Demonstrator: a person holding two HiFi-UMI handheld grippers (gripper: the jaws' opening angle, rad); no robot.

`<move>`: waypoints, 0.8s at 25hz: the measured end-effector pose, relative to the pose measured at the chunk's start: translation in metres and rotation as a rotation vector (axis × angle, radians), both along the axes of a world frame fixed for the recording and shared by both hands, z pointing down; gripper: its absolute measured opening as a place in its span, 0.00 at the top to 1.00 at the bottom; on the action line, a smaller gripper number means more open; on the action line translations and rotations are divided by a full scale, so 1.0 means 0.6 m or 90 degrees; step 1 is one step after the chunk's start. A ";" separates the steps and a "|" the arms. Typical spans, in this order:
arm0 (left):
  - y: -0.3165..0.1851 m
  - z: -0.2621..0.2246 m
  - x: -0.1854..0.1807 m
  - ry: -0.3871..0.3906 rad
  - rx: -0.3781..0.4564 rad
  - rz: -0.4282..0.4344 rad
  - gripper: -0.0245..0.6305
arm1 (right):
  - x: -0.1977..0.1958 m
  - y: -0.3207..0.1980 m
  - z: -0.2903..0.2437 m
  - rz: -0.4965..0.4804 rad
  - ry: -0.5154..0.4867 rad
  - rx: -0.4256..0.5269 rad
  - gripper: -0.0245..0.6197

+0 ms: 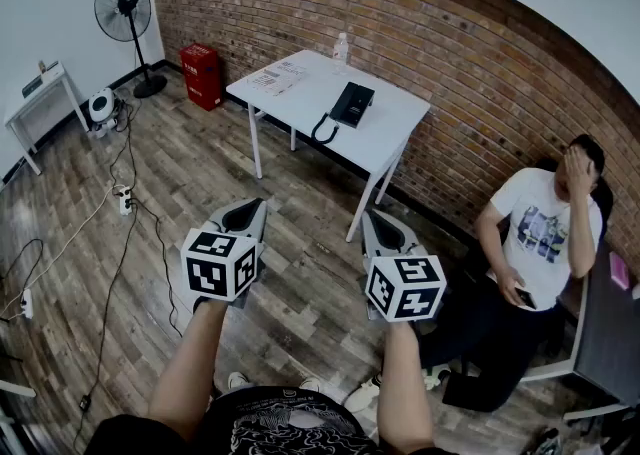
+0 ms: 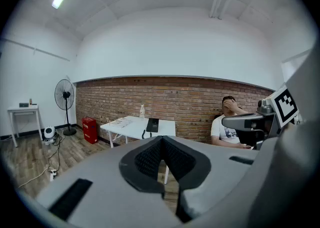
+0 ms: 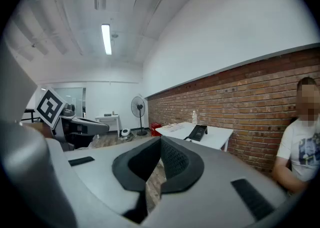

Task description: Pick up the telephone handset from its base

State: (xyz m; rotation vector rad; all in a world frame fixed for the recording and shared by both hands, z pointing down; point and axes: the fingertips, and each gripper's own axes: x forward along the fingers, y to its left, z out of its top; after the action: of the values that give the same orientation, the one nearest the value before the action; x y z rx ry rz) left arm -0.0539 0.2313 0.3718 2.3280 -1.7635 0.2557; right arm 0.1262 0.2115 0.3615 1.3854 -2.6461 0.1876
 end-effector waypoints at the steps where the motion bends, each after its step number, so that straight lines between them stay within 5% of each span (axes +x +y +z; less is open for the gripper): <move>1: -0.003 0.000 0.007 0.002 0.000 -0.001 0.96 | 0.006 -0.002 0.002 -0.003 0.001 -0.002 0.96; 20: -0.086 0.013 0.082 0.004 -0.009 0.002 0.95 | 0.052 -0.077 0.024 -0.045 0.003 -0.012 0.96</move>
State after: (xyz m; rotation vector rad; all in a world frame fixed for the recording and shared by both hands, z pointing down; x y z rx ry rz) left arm -0.0045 0.1797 0.3796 2.3192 -1.7495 0.2609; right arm 0.1574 0.1656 0.3762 1.2824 -2.6776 0.1990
